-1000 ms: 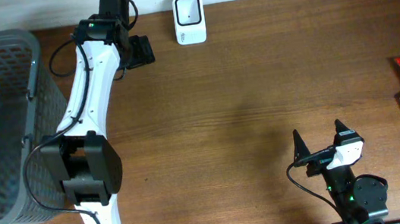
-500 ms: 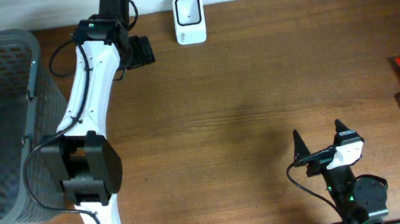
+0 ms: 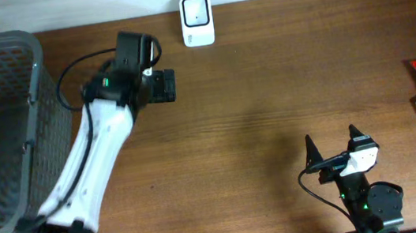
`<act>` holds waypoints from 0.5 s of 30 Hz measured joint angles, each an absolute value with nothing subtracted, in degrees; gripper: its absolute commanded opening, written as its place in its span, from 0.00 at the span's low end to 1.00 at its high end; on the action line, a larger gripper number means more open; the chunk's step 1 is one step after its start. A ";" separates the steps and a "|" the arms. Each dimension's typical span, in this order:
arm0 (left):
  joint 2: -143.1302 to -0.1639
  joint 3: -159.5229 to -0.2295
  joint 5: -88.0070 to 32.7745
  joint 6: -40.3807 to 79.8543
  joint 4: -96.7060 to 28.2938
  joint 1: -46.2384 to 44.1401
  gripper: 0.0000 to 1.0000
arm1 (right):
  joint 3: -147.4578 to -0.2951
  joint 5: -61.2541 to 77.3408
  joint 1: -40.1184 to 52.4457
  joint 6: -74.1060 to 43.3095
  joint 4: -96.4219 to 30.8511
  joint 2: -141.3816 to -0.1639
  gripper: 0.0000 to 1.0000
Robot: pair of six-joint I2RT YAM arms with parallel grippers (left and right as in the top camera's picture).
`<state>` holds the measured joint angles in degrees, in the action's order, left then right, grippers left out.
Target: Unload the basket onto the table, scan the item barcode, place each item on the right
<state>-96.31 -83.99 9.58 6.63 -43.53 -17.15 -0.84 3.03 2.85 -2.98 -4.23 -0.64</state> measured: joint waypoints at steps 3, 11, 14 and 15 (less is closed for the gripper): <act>-84.36 -65.49 4.40 -3.03 -33.15 -16.97 0.99 | -0.84 2.83 2.85 -3.01 -4.23 -0.58 0.98; -40.95 -26.48 -1.78 -8.16 -10.13 -16.91 0.99 | -0.84 2.85 2.96 -3.01 -4.23 -0.58 0.98; -28.45 -18.57 -2.00 -8.19 -3.95 -16.91 0.99 | -0.84 2.85 2.98 -3.01 -4.25 -0.67 0.98; -24.95 -15.75 -2.04 -8.21 -0.69 -16.91 0.99 | -0.82 2.85 2.98 -3.01 -4.25 -0.56 0.98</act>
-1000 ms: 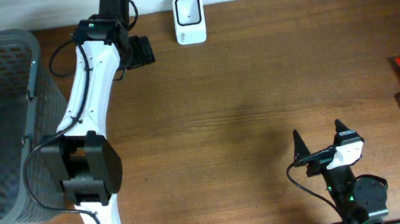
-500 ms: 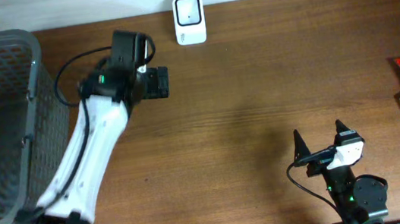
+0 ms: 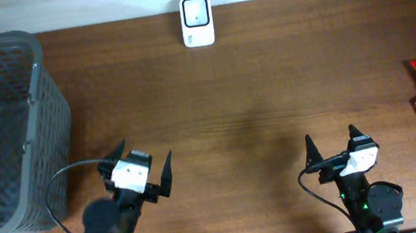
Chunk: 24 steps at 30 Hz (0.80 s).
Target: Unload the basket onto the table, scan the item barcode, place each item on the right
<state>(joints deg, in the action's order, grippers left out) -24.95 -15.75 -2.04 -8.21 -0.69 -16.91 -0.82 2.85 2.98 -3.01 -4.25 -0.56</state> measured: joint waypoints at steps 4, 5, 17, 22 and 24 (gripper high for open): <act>-12.58 -2.98 -2.35 -8.58 12.25 -15.81 0.99 | -0.84 2.85 3.01 -3.01 -4.25 -0.58 0.98; -11.14 -1.72 -2.39 -8.60 12.19 -15.09 0.99 | -0.82 2.85 3.01 -3.03 -4.25 -0.62 0.98; -0.69 -0.80 1.74 -5.65 -4.64 -7.29 0.99 | -0.84 2.85 3.01 -3.01 -4.25 -0.62 0.98; -0.69 -0.80 6.26 2.90 -4.29 -6.28 0.99 | -0.84 2.85 3.01 -3.01 -4.25 -0.62 0.98; -0.69 -0.80 6.20 3.31 -4.34 -4.78 0.99 | -0.84 2.85 3.01 -3.03 -4.25 -0.62 0.98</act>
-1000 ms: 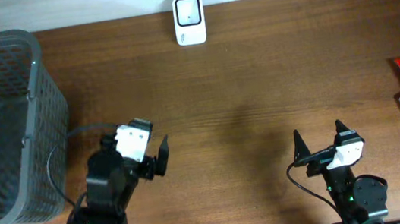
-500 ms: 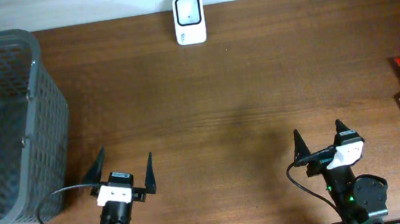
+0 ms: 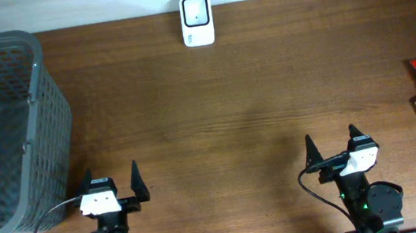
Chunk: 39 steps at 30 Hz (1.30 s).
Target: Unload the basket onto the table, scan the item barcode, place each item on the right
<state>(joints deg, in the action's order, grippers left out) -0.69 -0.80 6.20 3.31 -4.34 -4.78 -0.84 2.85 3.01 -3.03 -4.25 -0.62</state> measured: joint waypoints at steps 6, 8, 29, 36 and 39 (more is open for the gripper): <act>-0.69 -0.80 5.41 2.96 -4.51 -4.47 0.99 | -0.84 2.85 3.01 -2.96 -4.27 -0.62 0.98; -0.69 -0.80 4.71 2.59 -4.54 -4.47 0.99 | -0.84 2.85 3.01 -3.01 -4.25 -0.62 0.98; -0.69 -0.80 4.49 2.59 -4.54 -4.47 0.99 | -0.84 2.85 3.01 -3.01 -4.27 -0.62 0.98; -0.69 -0.80 4.49 2.59 -4.54 -4.47 0.99 | -0.84 2.85 3.01 -3.01 -4.27 -0.62 0.98; -0.69 -0.80 4.49 2.59 -4.54 -4.47 0.99 | -0.84 2.85 3.01 -2.98 -4.25 -0.62 0.98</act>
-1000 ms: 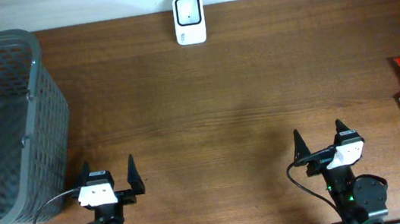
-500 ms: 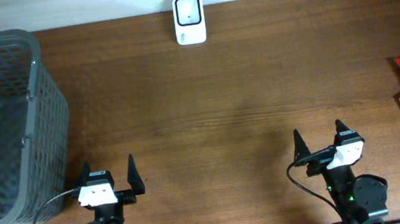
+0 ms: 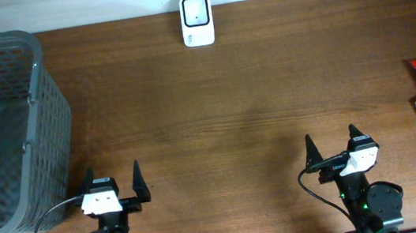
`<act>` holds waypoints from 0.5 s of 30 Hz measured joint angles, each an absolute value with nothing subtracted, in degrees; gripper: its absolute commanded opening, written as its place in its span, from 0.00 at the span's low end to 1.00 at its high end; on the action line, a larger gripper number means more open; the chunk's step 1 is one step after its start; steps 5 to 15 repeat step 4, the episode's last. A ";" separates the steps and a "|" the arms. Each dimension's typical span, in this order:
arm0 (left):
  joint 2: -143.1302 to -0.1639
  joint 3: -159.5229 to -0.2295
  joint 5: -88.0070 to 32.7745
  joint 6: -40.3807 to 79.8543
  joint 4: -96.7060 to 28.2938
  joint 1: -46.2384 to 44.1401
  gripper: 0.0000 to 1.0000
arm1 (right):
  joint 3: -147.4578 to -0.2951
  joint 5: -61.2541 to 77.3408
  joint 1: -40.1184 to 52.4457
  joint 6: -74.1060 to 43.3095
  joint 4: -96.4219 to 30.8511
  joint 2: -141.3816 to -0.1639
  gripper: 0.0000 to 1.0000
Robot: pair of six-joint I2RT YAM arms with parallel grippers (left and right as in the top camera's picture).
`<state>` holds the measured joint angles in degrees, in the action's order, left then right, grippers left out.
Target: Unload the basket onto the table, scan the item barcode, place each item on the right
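Observation:
The white barcode scanner stands at the table's far edge, centre. The items, a red packet and an orange-and-white packet, lie at the right edge. My left gripper is open near the front left edge, beside the basket, with nothing between its fingers. My right gripper is open near the front right, also with nothing in it. Both are far from the scanner and from the packets.
A large grey mesh basket fills the left side of the table; what it holds cannot be made out. Bare brown table lies between the scanner, the grippers and the packets.
The left arm was stretched out with its gripper just left of the scanner, beside the basket's far corner. Half a second later it was back at the front left with its fingers open. It then stood at the front edge and has stayed there. The right arm never moved.

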<state>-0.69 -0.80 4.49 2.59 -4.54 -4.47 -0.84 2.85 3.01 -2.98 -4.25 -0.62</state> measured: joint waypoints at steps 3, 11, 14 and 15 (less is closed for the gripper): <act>-0.69 -0.80 4.49 2.59 -4.54 -4.47 0.99 | -0.84 2.85 3.01 -2.98 -4.27 -0.62 0.98; -0.69 -0.80 4.49 2.59 -4.54 -4.47 0.99 | -0.84 2.85 3.01 -3.01 -4.27 -0.62 0.98; -0.69 -0.80 4.49 2.59 -4.54 -4.47 0.99 | -0.84 2.85 3.01 -3.01 -4.27 -0.62 0.98; -0.69 -0.80 4.49 2.59 -4.54 -4.47 0.99 | -0.84 2.85 3.01 -3.01 -4.27 -0.62 0.98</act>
